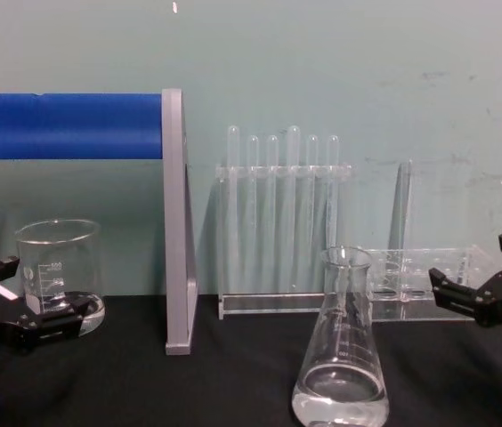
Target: Grasp the erlenmeyer flask with one hand, shake it three times, then place it back.
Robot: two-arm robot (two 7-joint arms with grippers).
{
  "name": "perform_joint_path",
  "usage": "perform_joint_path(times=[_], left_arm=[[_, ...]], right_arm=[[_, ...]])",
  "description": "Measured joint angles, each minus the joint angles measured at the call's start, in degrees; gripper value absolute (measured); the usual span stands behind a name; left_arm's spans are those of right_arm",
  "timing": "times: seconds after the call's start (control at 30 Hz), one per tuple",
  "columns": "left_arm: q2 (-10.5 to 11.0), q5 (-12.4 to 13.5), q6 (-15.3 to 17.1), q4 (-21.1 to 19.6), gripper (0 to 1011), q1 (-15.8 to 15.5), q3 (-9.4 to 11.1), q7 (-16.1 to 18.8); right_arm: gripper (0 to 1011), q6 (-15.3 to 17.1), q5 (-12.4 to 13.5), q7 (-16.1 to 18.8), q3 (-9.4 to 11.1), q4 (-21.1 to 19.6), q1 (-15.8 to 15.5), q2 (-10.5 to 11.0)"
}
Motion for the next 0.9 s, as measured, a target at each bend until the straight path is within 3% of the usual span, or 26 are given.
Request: perform_joint_path(times=[0.9], left_arm=[[0.00,0.00,0.00,0.00,1001,0.00,0.00,0.00]], right_arm=[[1000,-0.02,0.03,-0.11,-0.15,-0.03,0.03,0.10]])
